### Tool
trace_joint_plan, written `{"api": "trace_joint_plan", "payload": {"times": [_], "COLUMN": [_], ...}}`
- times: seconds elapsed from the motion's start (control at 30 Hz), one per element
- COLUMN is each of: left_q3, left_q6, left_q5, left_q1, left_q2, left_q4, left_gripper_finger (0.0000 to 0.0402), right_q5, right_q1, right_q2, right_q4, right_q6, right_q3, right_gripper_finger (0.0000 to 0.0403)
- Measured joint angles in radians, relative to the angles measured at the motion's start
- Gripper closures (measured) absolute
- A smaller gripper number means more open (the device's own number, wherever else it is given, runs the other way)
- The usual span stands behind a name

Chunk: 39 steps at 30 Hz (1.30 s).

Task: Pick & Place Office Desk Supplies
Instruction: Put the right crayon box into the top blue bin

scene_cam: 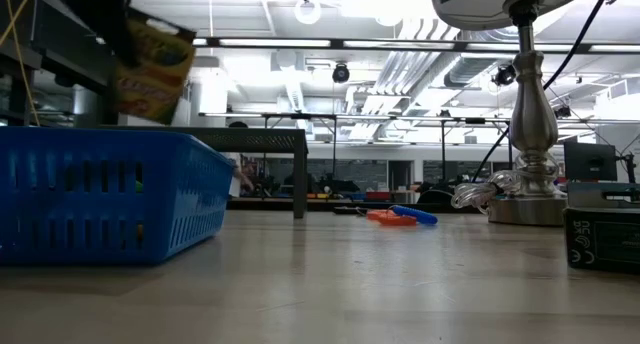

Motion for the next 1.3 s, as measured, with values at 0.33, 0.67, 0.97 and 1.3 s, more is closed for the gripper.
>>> {"api": "trace_joint_plan", "payload": {"times": [0.33,0.67,0.97,1.3], "left_q3": [-0.001,-0.002,-0.002,-0.002], "left_q6": [0.006,0.165,0.364,0.481], "left_q5": [0.101,0.278,0.436,0.44], "left_q1": [0.008,0.187,0.364,0.391], "left_q2": [0.014,0.112,0.258,0.387], "left_q4": [-0.038,-0.086,-0.105,-0.103], "left_gripper_finger": [0.0291,0.0291,0.0291,0.0291], "right_q5": [0.0,0.0,0.0,-0.001], "right_q1": [0.0,0.0,0.0,0.0], "right_q2": [0.0,0.0,0.0,0.0], "right_q4": [0.0,0.0,0.0,-0.003], "right_q6": [0.0,0.0,0.0,0.0], "right_q3": [0.0,0.0,0.0,0.0], "right_gripper_finger": [0.0215,0.0215,0.0215,0.0215]}}
